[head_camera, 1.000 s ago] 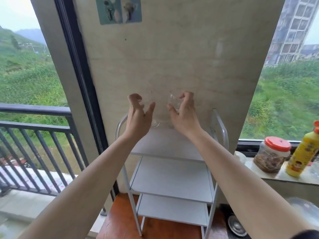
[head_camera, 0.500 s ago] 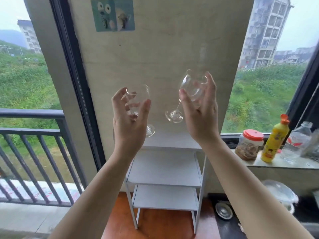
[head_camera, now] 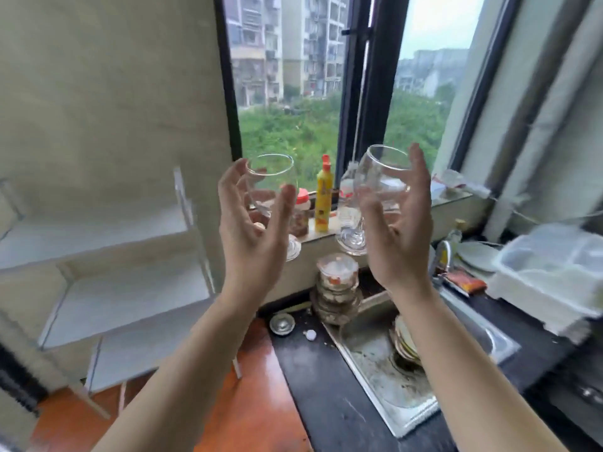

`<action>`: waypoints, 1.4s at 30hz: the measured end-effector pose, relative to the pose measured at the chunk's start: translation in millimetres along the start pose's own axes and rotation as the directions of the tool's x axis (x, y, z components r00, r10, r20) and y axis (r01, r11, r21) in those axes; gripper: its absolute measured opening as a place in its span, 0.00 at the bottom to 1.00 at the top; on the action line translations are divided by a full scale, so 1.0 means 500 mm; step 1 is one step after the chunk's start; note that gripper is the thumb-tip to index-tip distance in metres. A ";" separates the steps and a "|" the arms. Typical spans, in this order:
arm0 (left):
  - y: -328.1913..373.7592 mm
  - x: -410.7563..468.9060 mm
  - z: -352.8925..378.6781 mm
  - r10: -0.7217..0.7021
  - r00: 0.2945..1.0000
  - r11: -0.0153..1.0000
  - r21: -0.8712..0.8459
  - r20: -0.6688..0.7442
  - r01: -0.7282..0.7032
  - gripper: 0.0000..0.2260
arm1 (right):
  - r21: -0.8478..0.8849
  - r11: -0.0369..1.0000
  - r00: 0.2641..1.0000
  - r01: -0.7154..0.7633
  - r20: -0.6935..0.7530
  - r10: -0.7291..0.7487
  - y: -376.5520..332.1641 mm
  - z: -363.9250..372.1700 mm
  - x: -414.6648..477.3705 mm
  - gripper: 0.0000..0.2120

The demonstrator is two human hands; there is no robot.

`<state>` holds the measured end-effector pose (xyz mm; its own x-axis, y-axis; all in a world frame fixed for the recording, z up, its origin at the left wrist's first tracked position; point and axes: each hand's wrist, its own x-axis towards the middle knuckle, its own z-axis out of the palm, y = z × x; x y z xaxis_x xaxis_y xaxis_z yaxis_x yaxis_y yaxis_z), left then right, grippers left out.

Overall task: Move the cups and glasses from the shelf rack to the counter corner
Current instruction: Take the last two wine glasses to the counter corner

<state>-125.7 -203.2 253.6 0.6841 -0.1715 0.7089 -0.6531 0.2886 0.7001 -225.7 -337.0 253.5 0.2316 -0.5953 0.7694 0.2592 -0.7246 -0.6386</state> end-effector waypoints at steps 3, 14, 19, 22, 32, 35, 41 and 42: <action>0.035 -0.072 0.165 0.009 0.991 0.999 -0.037 0.131 -0.004 0.26 | -0.092 0.994 0.995 -0.051 -0.090 0.043 0.054 -0.184 0.015 0.37; 0.251 -0.474 0.858 0.004 0.863 0.937 -0.303 0.505 0.173 0.26 | -0.489 0.856 0.951 -0.171 -0.309 0.013 0.213 -1.011 -0.006 0.37; 0.359 -0.638 1.101 0.052 0.757 0.877 -0.392 0.651 0.277 0.24 | -0.581 0.759 0.887 -0.294 -0.462 -0.010 0.219 -1.308 -0.020 0.38; 0.399 -0.727 1.233 0.097 0.674 0.843 -0.420 0.733 0.336 0.25 | -0.616 0.698 0.837 -0.365 -0.546 -0.045 0.236 -1.464 -0.038 0.37; 0.541 -1.017 1.712 0.255 0.428 0.723 -0.465 0.867 0.511 0.27 | -0.683 0.428 0.705 -0.591 -0.696 -0.137 0.328 -1.929 -0.052 0.37; 0.613 -1.086 1.855 0.316 0.329 0.681 -0.454 0.890 0.575 0.27 | -0.657 0.362 0.640 -0.661 -0.746 -0.186 0.338 -2.063 -0.030 0.37; 0.744 -1.244 2.065 0.433 0.106 0.661 -0.396 0.895 0.637 0.28 | -0.562 0.300 0.486 -0.771 -0.824 -0.292 0.337 -2.292 -0.058 0.38; 0.761 -1.275 2.092 0.444 0.070 0.665 -0.380 0.893 0.643 0.28 | -0.540 0.293 0.460 -0.789 -0.835 -0.301 0.338 -2.330 -0.074 0.38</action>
<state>-1150.2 -969.4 157.3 -0.5323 -0.7254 0.4364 0.1287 0.4401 0.8887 -1282.7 -841.9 132.8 -0.7545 -0.3460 0.5577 -0.6135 0.0699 -0.7866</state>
